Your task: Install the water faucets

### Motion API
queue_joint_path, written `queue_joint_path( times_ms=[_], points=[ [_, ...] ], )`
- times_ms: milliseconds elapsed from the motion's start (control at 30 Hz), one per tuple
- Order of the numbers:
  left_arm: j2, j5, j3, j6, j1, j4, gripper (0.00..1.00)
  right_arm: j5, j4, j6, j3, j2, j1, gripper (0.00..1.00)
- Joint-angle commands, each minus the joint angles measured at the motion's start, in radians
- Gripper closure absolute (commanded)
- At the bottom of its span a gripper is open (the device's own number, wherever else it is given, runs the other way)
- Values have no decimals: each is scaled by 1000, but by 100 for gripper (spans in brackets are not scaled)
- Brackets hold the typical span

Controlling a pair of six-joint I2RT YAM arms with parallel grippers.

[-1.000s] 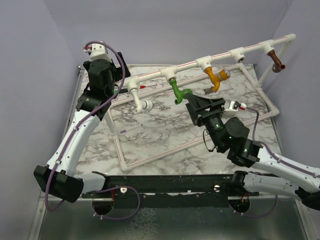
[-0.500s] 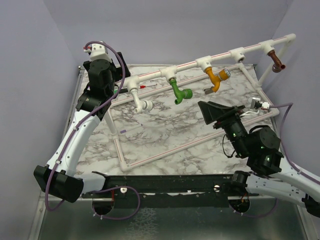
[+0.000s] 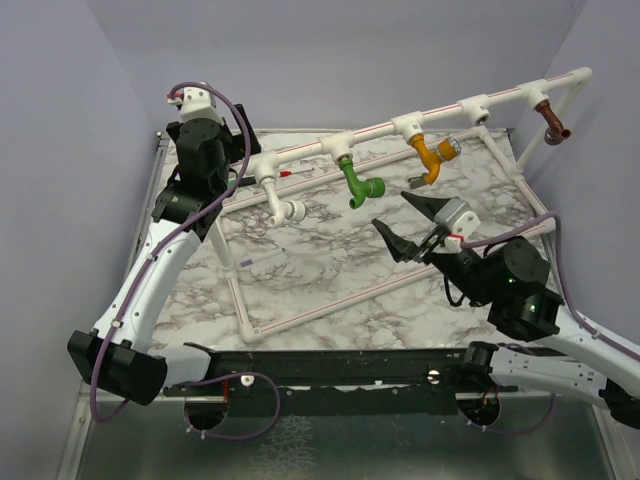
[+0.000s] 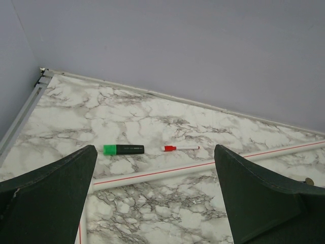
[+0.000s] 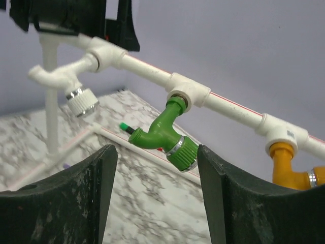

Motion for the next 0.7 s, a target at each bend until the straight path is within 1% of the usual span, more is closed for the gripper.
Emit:
queue_joint_path(
  times_ms=[0,133,267,467,567,667],
  points=[
    [37,118,-56,18,-28,-213,1,-159,-56,-382,-19,6,-4,32],
    [36,119,-56,20,-28,-213,1,-170,-6,-575,-70,-4,-3,29],
    [40,123,-56,20,-28,-214,1,-152,37,-713,-100,23,-4,27],
    [44,120,-56,20,-27,-215,1,-70,220,-905,-174,78,-3,27],
    [47,121,-56,21,-27,-215,1,-46,284,-962,-184,119,-3,27],
    [46,120,-56,21,-27,-215,1,-8,398,-1020,-200,165,5,28]
  ],
)
